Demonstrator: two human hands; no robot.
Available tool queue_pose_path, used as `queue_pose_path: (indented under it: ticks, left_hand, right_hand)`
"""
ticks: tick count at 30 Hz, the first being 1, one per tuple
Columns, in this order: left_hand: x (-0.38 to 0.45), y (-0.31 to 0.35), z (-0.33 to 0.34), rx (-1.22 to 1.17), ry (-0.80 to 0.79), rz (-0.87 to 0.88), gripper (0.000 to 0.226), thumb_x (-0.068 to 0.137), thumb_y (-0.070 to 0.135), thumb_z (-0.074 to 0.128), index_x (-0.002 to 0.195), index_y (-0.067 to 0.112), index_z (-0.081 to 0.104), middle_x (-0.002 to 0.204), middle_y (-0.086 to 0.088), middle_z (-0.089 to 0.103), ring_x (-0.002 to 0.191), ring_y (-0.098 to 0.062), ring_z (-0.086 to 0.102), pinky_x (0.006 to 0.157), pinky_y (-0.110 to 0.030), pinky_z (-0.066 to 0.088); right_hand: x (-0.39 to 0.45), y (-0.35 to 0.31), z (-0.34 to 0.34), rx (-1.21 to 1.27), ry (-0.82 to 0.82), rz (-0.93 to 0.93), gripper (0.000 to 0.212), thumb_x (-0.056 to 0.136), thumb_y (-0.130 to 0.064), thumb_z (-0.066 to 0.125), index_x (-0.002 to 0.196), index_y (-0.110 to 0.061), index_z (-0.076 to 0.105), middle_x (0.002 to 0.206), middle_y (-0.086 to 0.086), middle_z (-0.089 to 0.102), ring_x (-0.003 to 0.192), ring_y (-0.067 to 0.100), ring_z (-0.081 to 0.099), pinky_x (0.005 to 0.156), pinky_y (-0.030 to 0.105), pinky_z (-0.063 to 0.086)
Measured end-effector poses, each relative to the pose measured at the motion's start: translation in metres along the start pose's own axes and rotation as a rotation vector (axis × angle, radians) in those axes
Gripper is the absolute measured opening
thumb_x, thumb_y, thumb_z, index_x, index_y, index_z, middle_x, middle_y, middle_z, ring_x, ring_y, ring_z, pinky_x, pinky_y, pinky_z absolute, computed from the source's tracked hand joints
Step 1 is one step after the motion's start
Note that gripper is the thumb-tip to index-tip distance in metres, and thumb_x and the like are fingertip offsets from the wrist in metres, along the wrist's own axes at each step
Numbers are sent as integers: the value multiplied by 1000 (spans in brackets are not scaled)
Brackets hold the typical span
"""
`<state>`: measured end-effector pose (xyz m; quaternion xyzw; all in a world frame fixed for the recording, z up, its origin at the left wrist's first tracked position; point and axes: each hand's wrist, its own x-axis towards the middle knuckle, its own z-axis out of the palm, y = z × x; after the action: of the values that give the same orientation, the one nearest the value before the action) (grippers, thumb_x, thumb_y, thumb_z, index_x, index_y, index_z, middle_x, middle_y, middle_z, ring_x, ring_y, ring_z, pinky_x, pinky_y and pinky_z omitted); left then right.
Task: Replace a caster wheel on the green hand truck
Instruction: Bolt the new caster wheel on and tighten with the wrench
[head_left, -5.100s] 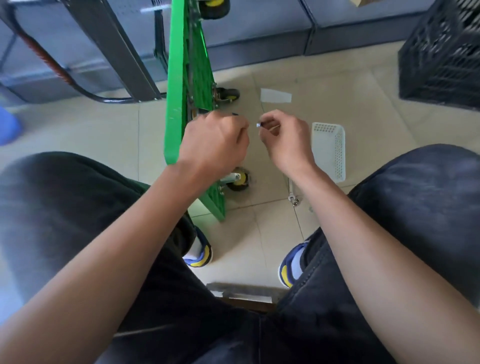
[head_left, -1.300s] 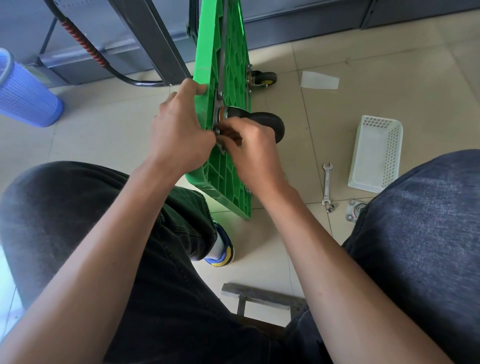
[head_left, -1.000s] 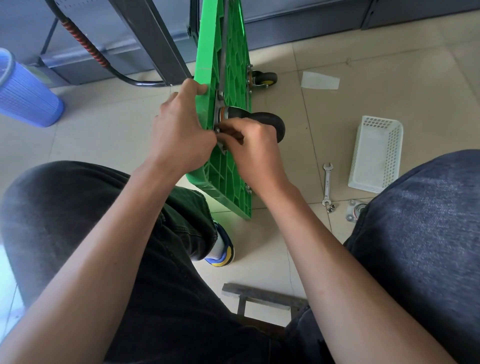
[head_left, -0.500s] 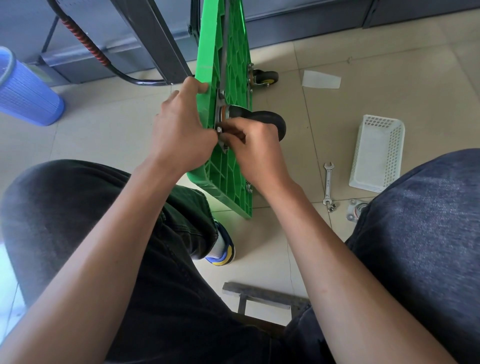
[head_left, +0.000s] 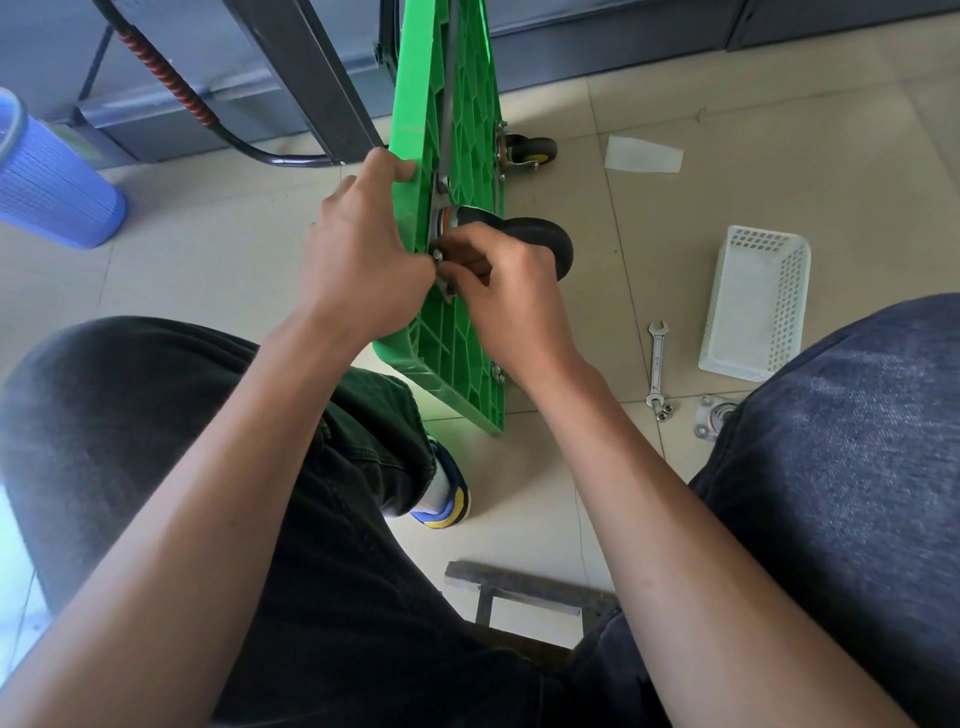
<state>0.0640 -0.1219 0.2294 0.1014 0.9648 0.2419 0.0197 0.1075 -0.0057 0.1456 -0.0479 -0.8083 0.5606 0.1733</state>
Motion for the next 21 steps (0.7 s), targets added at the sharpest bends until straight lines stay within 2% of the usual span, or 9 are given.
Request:
queue_pose_path:
  ticks: [9, 14, 17, 21]
  left_hand:
    - [0, 0, -1, 1, 1, -3, 70, 76, 6, 70, 140, 25, 47, 127, -10, 59, 114, -28, 57, 86, -40, 49]
    - [0, 0, 0, -4, -2, 4, 71, 77, 7, 72, 141, 24, 46, 129, -10, 58, 115, -28, 56, 87, -39, 48]
    - [1, -1, 0, -2, 2, 5, 71, 77, 7, 71, 140, 24, 46, 127, -10, 59, 114, -28, 57, 86, -38, 48]
    - [0, -1, 0, 2, 2, 10, 71, 76, 6, 70, 141, 23, 46, 127, -10, 59, 116, -28, 56, 85, -38, 48]
  right_hand:
    - [1, 1, -2, -31, -27, -18, 21, 91, -6, 70, 110, -7, 78, 97, 7, 78, 87, 20, 72, 81, 43, 58]
    - [0, 0, -2, -45, -6, -36, 14, 95, -11, 68, 103, -5, 79, 85, 4, 76, 75, 14, 68, 70, 37, 54]
    - [0, -2, 1, -3, 18, 15, 17, 94, -11, 71, 109, -4, 72, 84, -2, 73, 75, 10, 68, 72, 29, 56]
    - [0, 0, 2, 35, 20, 26, 9, 93, -8, 71, 101, -4, 74, 78, -9, 66, 71, 3, 62, 70, 22, 53]
